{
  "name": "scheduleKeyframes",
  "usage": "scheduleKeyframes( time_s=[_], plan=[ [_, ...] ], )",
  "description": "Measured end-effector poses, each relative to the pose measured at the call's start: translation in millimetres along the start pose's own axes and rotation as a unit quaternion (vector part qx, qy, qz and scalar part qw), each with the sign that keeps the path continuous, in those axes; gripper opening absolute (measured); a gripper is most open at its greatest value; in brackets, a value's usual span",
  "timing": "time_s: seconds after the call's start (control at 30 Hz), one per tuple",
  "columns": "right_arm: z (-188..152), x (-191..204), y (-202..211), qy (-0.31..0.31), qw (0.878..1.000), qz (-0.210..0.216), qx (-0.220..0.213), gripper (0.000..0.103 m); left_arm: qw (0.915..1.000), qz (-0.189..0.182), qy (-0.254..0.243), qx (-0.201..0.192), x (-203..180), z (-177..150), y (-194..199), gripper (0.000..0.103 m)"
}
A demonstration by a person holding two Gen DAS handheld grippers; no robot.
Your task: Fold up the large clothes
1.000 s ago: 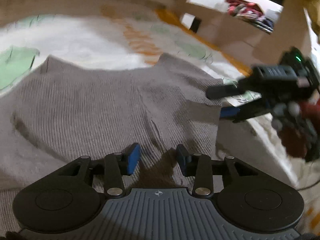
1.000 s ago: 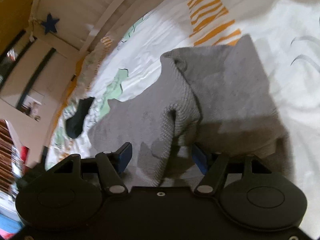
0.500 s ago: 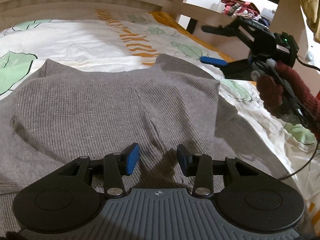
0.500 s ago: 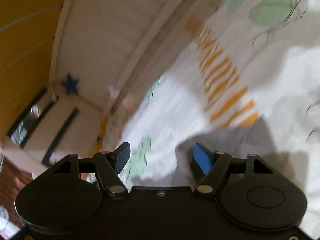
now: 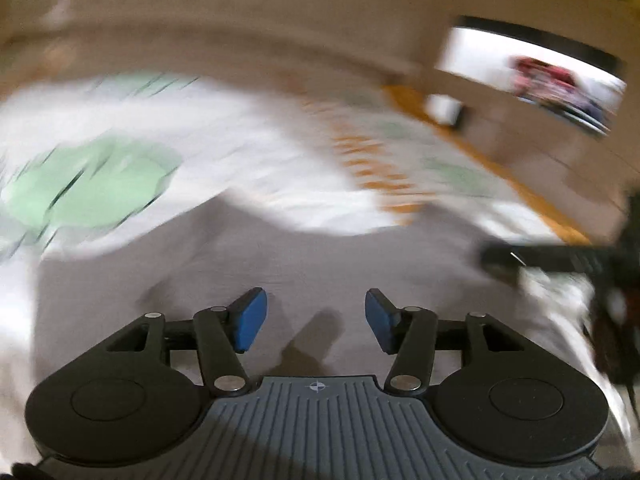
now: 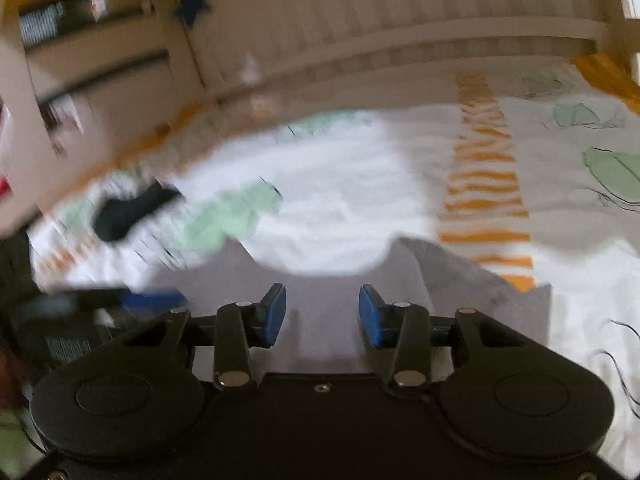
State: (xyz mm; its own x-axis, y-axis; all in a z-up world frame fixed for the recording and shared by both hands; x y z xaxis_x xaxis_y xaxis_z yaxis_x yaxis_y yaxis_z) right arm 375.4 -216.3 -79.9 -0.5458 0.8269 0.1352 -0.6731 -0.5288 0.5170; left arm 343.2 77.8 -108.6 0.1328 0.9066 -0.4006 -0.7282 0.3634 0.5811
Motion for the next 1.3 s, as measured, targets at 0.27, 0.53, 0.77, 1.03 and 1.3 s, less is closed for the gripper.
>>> scheduleKeyframes(
  time_s=[0.27,0.53,0.77,1.03,1.3],
  plan=[
    [-33,-12,-10,-0.012,0.997,-0.056,0.046,0.045,0.9987,0.001,0.048,0.017,19,-1,-2,0.053],
    [-30,6,29,-0.052,0.996,-0.063,0.028,0.075,0.9958,-0.016,0.088,0.018,14,-3,36,0.079],
    [-39,17,97,-0.114,0.992,-0.058,0.011,0.086,0.9903,-0.011,0.138,-0.011,4,-20,113,0.096],
    [-64,37,165,-0.158,0.986,-0.05,0.02,0.098,0.9935,0.007,0.109,0.032,-9,-68,175,0.097],
    [-118,54,192,-0.226,0.97,-0.029,0.086,0.099,0.992,0.019,0.091,0.085,-12,-112,202,0.097]
  ],
)
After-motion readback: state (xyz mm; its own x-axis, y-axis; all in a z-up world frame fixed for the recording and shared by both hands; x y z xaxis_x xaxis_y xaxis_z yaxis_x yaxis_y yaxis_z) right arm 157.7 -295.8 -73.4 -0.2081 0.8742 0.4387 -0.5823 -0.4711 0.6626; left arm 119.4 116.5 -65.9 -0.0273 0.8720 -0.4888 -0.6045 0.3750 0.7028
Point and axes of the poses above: each gripper's, at about its wrist camera, not at the fingertips, and y roughly against the way its jaws point, x to its left, z to its top, the point moved 2 cm from there along -y, roughly the way its jaws point, and after that the axes turned 9 degrees about y, right-handed, at the moved point
